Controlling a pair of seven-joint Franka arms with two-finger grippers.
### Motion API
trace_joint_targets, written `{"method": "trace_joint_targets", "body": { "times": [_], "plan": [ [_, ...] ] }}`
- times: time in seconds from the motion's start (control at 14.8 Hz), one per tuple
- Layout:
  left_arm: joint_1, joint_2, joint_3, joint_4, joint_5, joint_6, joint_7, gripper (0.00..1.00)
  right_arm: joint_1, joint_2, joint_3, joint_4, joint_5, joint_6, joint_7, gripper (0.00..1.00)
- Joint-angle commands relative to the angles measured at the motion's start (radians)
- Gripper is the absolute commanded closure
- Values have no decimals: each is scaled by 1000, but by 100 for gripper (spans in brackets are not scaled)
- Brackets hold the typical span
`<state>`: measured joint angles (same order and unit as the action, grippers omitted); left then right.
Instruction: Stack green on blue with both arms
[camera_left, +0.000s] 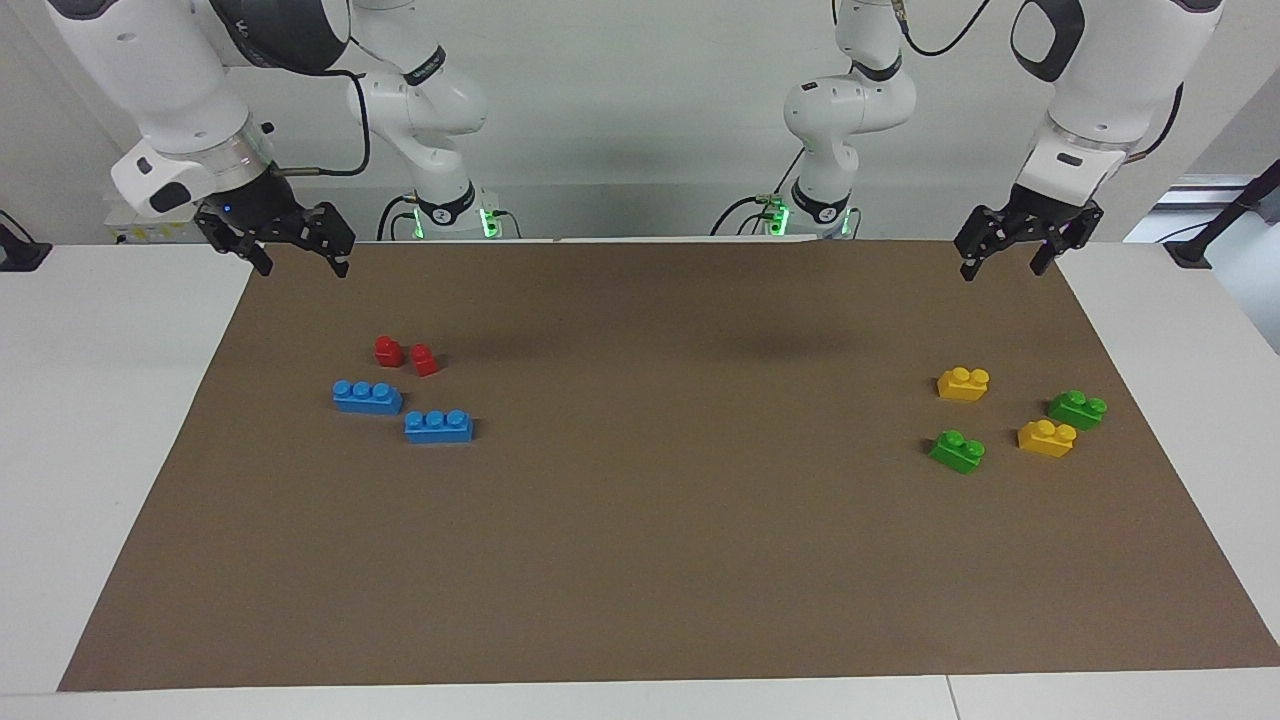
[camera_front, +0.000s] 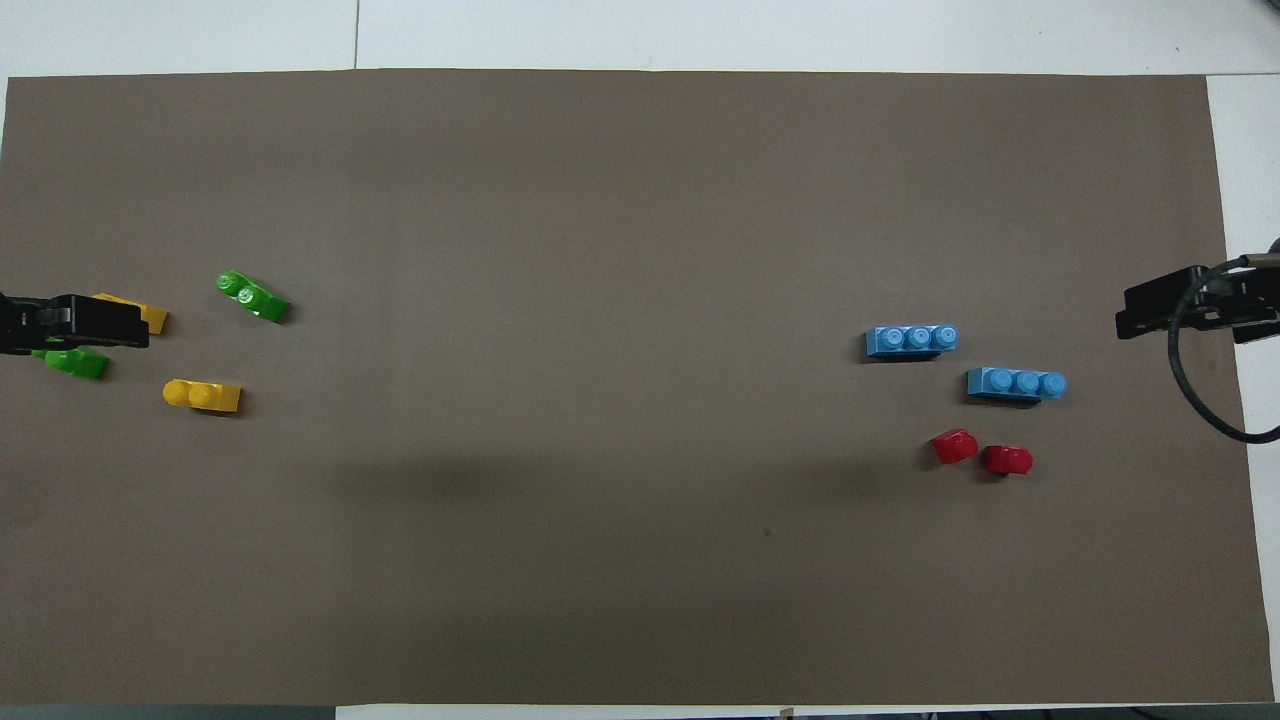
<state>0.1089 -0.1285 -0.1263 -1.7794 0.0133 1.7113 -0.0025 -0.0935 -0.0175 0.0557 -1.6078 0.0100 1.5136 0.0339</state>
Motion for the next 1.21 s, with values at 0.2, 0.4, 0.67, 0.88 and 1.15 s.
{"method": "trace_joint_targets", "body": {
  "times": [0.2,0.4,0.67,0.88,1.15],
  "plan": [
    [-6,-22,5,1,-10,-19,4,0,-12,8,7,14,-19,-12,-19,0],
    [-5,-23,7,-2,-10,-18,6,0,-14,7,6,12,-19,-12,-19,0],
    [0,-28,7,-6,-10,-21,6,0,-26,5,3,12,-39,-6,-8,0],
    [1,-28,7,-8,-10,-19,6,0,-63,5,6,11,-30,66,-14,0],
    [8,-28,11,-9,-12,-9,1,0,-52,8,7,8,-27,123,-11,0]
  ]
}}
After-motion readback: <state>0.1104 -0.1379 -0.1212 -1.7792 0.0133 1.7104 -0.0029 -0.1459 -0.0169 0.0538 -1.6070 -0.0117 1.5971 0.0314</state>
